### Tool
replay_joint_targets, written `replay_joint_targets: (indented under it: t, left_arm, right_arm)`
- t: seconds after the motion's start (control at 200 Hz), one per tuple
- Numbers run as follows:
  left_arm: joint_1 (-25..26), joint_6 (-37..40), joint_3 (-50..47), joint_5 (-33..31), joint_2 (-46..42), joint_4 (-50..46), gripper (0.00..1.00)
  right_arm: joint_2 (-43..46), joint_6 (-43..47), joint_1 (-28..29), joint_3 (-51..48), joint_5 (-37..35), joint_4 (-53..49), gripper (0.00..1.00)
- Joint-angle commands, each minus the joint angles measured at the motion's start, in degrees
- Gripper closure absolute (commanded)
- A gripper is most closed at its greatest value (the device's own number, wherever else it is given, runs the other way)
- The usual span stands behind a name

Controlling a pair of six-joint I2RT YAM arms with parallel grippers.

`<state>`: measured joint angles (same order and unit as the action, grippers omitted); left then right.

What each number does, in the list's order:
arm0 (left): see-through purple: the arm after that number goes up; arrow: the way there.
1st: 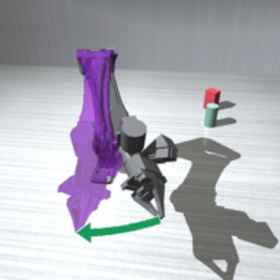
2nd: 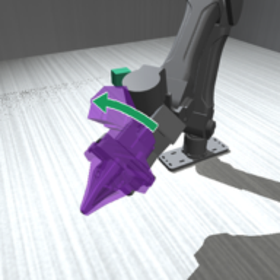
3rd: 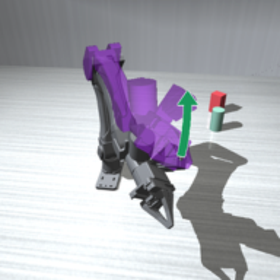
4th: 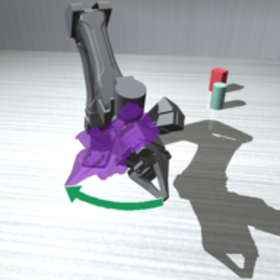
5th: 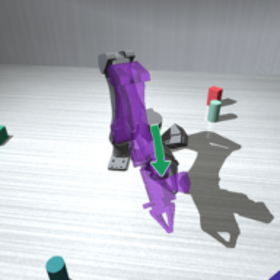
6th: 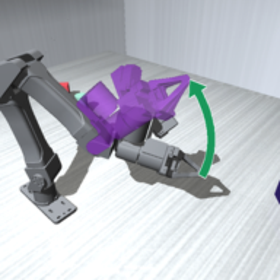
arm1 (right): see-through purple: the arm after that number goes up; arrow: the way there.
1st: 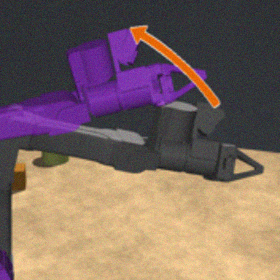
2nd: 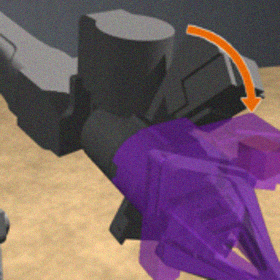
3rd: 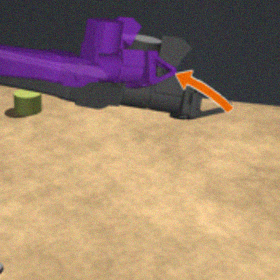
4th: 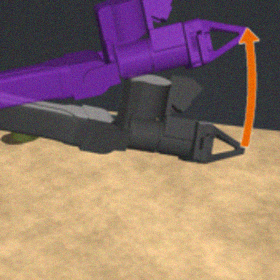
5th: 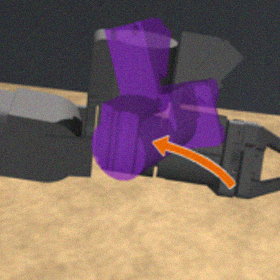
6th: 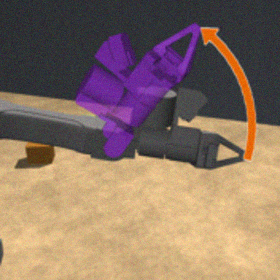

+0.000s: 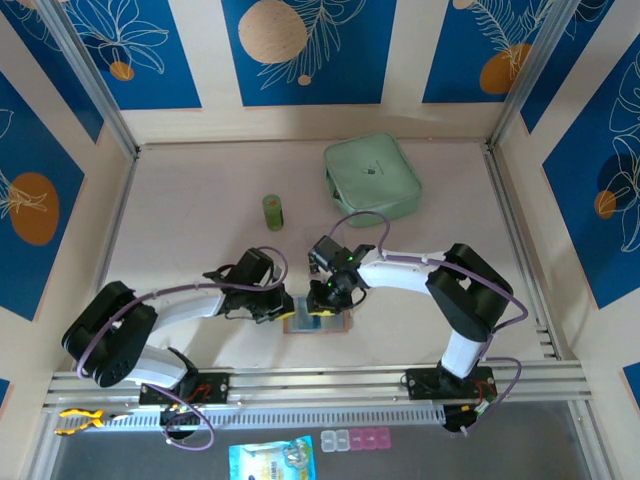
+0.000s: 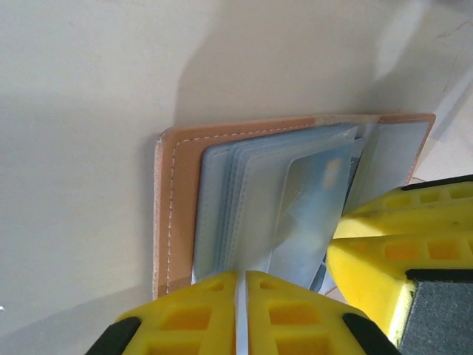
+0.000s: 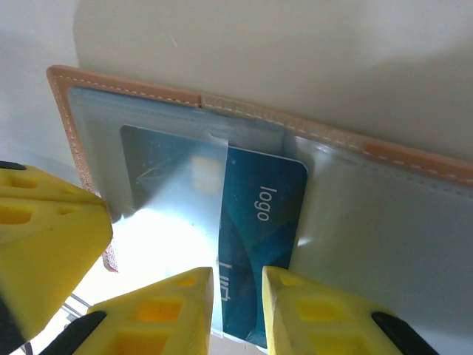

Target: Take the credit cards out of the card holder

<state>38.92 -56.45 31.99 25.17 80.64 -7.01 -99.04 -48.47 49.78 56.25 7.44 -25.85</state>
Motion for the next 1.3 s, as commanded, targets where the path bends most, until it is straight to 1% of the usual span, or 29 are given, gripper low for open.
replay_joint_targets:
  t: [0.0, 0.135, 0.355, 0.475, 0.78, 1.295]
  left_arm:
    - [0.37, 1.76, 2.34, -0.88, -1.50, -3.45, 0.89]
    - [0.71, 2.00, 3.51, -0.56, -1.12, -4.02, 0.90]
    - [3.81, 1.20, 5.06, -1.79, 1.12, -3.55, 0.91]
    - [4.54, 0.80, 5.10, -2.56, 1.96, -3.17, 0.93]
    - [5.06, 2.69, 5.89, -5.08, 3.70, -6.21, 0.95]
    - [5.48, 2.35, 5.54, -5.57, 4.88, -6.61, 0.96]
  right_arm:
    - [2.56, 0.41, 0.19, 0.79, -0.85, -2.54, 0.74]
    - [3.48, 0.33, -0.03, 0.40, -0.44, -2.07, 0.73]
    - [4.71, -0.40, -0.63, -1.12, 0.06, -0.66, 0.73]
    - [5.17, -0.65, -0.87, -1.83, 0.16, -0.27, 0.73]
    - [5.27, -1.19, -1.88, -3.82, 1.57, 1.93, 0.73]
    - [3.71, -2.06, -2.76, -6.68, 3.80, 6.17, 0.73]
